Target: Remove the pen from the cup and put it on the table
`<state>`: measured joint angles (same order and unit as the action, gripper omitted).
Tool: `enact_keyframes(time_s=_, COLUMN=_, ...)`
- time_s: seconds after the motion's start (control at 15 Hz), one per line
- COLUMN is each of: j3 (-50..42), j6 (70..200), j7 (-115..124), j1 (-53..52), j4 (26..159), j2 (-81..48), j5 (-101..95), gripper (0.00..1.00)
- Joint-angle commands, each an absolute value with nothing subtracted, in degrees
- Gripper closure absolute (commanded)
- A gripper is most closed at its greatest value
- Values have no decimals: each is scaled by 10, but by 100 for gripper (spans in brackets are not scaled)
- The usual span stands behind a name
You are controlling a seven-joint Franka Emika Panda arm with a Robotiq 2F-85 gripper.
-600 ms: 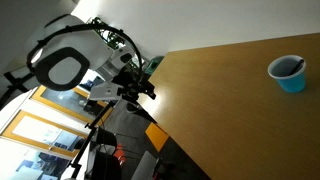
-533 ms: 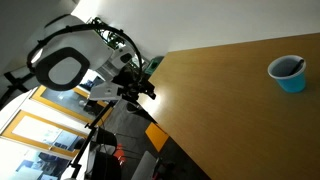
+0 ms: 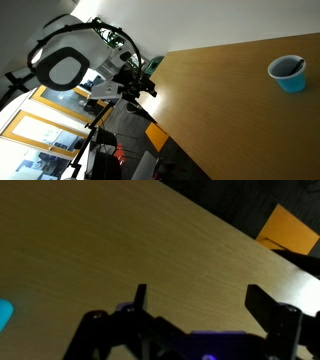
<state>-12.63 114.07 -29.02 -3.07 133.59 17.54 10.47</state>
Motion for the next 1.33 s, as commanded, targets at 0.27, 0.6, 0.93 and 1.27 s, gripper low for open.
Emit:
enact_keyframes(time_s=0.27, j3=-65, j6=1411, j7=-167, j1=-13, j4=1357, j2=137, j5=95, gripper=0)
enact_keyframes(time_s=0.6, j3=-25, j6=1607, j7=-2, j1=20, j4=1357, j2=78, j5=-7, gripper=0)
enact_keyframes(time_s=0.93, j3=52, j6=1676, j7=229, j1=177, j4=1332, j2=49, j5=-275, gripper=0)
enact_keyframes(time_s=1.27, j3=115, j6=1629, j7=469, j1=291, j4=1282, j2=75, j5=-529, gripper=0)
